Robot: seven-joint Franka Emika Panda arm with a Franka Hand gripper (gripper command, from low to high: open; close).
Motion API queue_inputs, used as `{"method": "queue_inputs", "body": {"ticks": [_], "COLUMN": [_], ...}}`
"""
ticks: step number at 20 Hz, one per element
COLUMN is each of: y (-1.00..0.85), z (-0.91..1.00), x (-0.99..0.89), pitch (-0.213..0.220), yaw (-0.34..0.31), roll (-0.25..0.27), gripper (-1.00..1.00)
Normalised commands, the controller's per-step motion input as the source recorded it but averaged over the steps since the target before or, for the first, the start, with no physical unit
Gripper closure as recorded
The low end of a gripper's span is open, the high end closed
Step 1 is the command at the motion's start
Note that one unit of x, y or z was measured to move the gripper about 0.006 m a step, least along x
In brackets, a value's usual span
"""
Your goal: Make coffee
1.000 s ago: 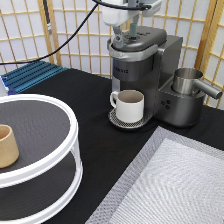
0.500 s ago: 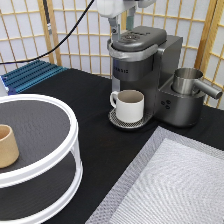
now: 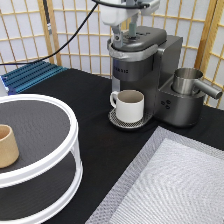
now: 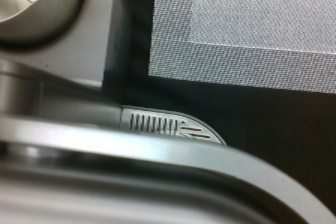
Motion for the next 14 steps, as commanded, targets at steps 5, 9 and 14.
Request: {"method": "queue_inputs", "body": {"ticks": [5,9,14], "y": [-0.16,-0.56,-0.98], "z": [-0.36,0.94,0.57], "x": [-0.59,-0.41,-0.15], "pitch": [-0.014,-0.066,-0.102], "yaw": [0.047,0.0,0.0], "roll": [-0.013,0.047,0.09], "gripper": [-1.0,-1.0,-1.0]}}
